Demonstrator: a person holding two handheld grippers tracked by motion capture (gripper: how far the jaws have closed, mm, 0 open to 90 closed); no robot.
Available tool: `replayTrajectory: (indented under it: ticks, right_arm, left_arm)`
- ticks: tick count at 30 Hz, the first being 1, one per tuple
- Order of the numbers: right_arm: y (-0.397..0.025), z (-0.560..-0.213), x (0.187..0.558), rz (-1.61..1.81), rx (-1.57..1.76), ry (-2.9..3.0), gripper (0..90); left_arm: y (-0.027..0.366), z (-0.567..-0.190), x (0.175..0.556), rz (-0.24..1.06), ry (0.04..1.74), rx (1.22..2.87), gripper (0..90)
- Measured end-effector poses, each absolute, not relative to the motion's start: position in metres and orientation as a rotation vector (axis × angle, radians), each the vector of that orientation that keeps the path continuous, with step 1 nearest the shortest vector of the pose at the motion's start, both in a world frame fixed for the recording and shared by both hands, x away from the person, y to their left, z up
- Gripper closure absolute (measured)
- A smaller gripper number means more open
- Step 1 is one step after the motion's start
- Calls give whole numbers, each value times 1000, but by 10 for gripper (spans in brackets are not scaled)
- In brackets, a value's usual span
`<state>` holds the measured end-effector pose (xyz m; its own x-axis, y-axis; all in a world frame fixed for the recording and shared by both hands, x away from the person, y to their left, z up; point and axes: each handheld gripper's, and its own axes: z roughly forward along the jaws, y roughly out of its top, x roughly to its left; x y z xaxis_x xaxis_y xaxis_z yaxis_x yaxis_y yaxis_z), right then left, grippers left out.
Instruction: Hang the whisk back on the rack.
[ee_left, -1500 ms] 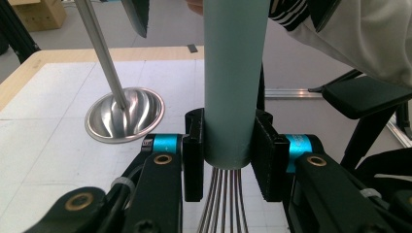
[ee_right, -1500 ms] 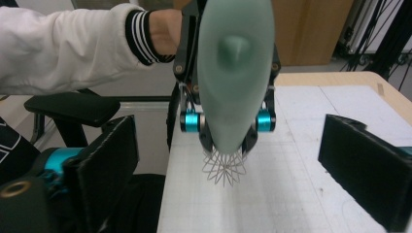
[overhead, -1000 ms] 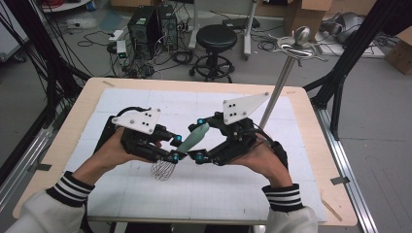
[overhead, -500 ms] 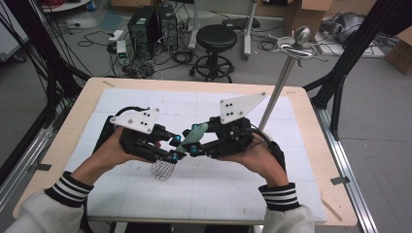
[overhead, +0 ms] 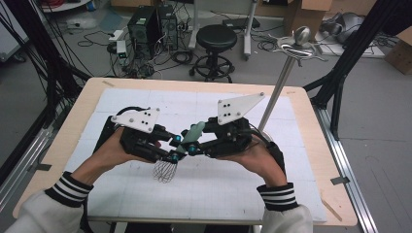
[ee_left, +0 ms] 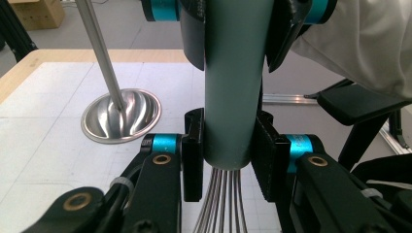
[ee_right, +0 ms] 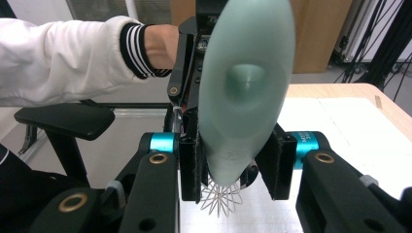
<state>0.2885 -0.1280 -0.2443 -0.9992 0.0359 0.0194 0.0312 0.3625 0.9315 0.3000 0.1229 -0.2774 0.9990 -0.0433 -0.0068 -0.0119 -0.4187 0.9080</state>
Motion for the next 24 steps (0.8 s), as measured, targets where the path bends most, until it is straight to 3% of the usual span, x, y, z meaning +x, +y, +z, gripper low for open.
replayTrajectory:
  ticks: [1, 7, 12, 13, 14, 16, 19, 24]
  right_arm:
    - [-128, -244, 288, 1765, 64, 2591, 659]
    - [-131, -242, 289, 1756, 109, 2610, 660]
    - [-138, -242, 289, 1754, 123, 2602, 660]
    - [-142, -241, 289, 1757, 128, 2598, 660]
    - [-142, -241, 289, 1757, 128, 2598, 660]
    - [-146, -240, 289, 1754, 142, 2604, 660]
    - [-149, -240, 289, 1754, 136, 2602, 660]
    - [-158, -239, 288, 1739, 158, 2613, 660]
  left_arm:
    - [123, -277, 300, -28, -39, 2004, 677]
    - [126, -278, 298, 27, 4, 2033, 413]
    - [130, -279, 298, 71, 43, 2049, 269]
    - [132, -280, 298, 76, 58, 2049, 167]
    - [132, -280, 298, 82, 76, 2050, 167]
    - [137, -280, 298, 88, 121, 2049, 66]
    - [140, -279, 298, 94, 146, 2049, 17]
    - [151, -282, 297, 110, 167, 2038, 17]
